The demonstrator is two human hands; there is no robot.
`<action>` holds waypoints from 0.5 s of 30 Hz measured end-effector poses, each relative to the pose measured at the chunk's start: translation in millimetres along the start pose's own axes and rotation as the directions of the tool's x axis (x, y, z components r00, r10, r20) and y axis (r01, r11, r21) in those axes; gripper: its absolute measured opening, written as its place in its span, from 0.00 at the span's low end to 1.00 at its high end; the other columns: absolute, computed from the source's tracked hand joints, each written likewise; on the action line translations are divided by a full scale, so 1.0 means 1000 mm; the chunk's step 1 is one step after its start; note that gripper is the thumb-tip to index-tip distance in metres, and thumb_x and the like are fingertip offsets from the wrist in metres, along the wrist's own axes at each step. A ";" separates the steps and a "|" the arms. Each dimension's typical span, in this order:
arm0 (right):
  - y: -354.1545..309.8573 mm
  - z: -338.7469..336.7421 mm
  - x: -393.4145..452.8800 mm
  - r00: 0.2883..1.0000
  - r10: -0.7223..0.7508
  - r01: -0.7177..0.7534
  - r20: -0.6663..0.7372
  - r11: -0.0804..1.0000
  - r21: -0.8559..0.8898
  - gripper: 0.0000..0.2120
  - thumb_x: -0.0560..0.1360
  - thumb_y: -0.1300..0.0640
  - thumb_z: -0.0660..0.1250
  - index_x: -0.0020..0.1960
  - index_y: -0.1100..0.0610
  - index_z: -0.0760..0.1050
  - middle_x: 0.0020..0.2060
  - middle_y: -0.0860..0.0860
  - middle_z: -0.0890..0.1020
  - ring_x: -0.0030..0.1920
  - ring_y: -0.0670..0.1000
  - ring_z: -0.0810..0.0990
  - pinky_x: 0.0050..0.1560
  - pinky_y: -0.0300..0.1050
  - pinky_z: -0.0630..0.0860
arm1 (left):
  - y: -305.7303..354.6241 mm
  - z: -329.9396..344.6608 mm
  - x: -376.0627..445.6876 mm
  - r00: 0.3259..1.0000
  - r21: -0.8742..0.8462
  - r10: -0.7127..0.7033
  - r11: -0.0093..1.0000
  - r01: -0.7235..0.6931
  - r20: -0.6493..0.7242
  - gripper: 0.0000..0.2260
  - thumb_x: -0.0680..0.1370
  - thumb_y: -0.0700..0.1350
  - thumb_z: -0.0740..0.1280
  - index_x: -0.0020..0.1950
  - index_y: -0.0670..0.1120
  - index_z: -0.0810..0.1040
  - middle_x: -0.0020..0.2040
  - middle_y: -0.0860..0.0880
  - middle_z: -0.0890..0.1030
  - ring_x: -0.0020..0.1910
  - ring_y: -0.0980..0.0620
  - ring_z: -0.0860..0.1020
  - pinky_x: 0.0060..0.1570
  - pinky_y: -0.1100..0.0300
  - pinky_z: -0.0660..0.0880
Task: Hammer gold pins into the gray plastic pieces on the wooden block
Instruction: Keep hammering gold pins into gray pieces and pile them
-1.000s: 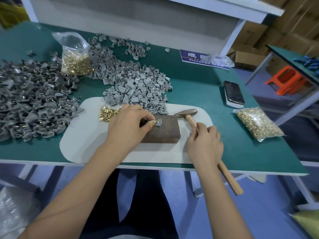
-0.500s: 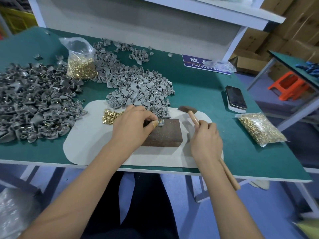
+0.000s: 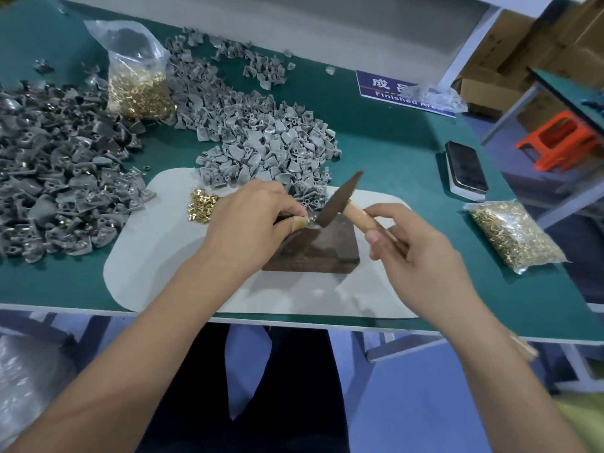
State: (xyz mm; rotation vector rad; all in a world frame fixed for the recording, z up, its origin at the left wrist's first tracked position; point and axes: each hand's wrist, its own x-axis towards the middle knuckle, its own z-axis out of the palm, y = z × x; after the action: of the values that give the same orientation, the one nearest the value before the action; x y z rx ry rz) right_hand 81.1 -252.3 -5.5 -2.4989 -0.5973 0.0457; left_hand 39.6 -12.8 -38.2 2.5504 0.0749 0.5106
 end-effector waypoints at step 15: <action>-0.023 0.008 -0.009 0.966 -0.028 0.023 -0.255 0.999 -0.022 0.17 0.80 0.40 0.60 0.65 0.22 0.68 0.55 0.29 0.79 0.48 0.47 0.83 0.48 0.49 0.80 | -0.002 0.005 -0.003 0.997 -0.023 -0.005 1.000 0.003 -0.078 0.04 0.74 0.53 0.76 0.48 0.58 0.87 0.41 0.58 0.79 0.45 0.53 0.75 0.37 0.57 0.66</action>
State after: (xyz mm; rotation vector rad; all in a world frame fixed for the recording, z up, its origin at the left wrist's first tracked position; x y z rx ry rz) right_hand 62.7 -234.6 -0.8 -2.4609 -0.5230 -0.2896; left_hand 39.0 -14.1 -43.5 2.5072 0.1015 0.6065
